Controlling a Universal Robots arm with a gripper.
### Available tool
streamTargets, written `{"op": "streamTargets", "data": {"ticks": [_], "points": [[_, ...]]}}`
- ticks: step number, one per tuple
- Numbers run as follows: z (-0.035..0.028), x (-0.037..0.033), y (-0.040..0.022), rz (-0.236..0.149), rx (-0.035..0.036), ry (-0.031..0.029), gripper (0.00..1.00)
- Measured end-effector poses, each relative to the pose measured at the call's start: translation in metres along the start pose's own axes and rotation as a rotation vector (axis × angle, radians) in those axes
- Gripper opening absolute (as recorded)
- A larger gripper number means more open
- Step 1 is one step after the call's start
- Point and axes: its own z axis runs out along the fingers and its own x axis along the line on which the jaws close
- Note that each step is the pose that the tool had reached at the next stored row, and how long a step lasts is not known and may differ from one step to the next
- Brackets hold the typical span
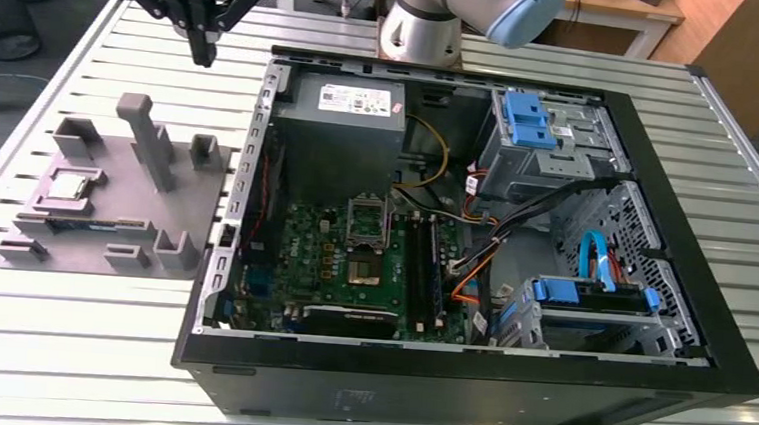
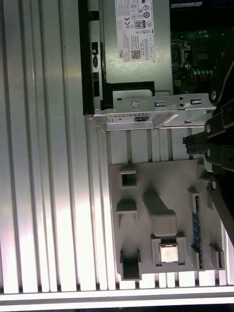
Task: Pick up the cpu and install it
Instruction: 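Reach for the cpu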
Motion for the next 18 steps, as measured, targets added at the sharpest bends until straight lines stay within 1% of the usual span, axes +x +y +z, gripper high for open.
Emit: {"op": "streamTargets", "data": {"ticks": [11,18], "points": [[0.0015,0.0220,-0.0018,0.000,0.0000,0.0000,0.11],[0.0020,0.0333,-0.0027,0.000,0.0000,0.0000,0.11]]}}
